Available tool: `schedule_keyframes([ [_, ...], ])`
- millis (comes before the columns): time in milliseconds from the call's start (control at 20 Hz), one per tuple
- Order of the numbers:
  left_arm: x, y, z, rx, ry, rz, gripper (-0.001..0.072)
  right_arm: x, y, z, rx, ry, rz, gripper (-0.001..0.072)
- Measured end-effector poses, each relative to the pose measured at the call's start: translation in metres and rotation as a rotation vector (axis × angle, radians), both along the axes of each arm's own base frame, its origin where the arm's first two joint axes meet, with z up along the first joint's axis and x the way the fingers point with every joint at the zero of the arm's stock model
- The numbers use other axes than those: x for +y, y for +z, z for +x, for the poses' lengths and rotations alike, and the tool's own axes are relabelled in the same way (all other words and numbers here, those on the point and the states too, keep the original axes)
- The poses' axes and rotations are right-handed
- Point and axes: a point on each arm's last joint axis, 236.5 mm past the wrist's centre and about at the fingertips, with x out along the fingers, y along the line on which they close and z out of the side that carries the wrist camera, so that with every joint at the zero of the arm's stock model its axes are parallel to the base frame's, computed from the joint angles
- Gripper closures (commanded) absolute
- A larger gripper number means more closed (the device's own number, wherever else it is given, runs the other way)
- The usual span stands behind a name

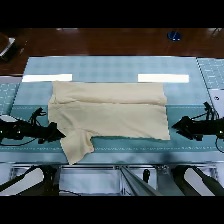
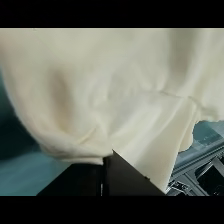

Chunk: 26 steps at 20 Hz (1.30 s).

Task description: Fold the shirts.

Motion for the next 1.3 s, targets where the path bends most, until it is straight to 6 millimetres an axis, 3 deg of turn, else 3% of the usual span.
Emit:
schedule_keyframes([
  [200, 0.0, 0.0, 0.007, -0.02, 0.01, 0.003, 0.069, 0.025, -0.017, -0.021, 0.12, 0.102, 0.053, 0.0299],
  [400, 0.0, 0.001, 0.008, -0.025, 0.013, 0.004, 0.069, 0.046, -0.026, -0.02, 0.16, 0.12, 0.111, 0.0313],
  [450, 0.001, 0.001, 0.009, -0.026, 0.014, 0.004, 0.069, 0.052, -0.027, -0.016, 0.156, 0.119, 0.126, 0.0358],
  [500, 0.0, 0.001, 0.009, -0.027, 0.016, 0.003, 0.069, 0.056, -0.029, -0.012, 0.142, 0.118, 0.133, 0.0469],
  [550, 0.001, 0.001, 0.01, -0.028, 0.017, 0.004, 0.069, 0.059, -0.032, -0.005, 0.121, 0.113, 0.132, 0.0645],
  [600, 0.001, 0.001, 0.011, -0.031, 0.02, 0.004, 0.069, 0.06, -0.034, 0.001, 0.098, 0.122, 0.122, 0.0687],
  [700, 0.006, 0.003, 0.021, -0.059, 0.029, 0.022, 0.069, 0.064, -0.028, 0.018, 0.03, 0.149, 0.124, 0.0687],
  [800, 0.017, 0.01, 0.038, -0.107, 0.042, 0.048, 0.069, 0.065, -0.012, 0.034, -0.029, 0.197, 0.127, 0.0688],
  [1100, 0.026, 0.09, 0.13, -0.364, 0.117, -0.023, 0.0691, 0.05, 0.051, 0.106, -0.212, 0.237, 0.066, 0.0688],
  [1300, 0.023, 0.118, 0.194, -0.456, 0.119, -0.017, 0.0691, 0.043, 0.07, 0.153, -0.279, 0.193, 0.077, 0.0688],
])
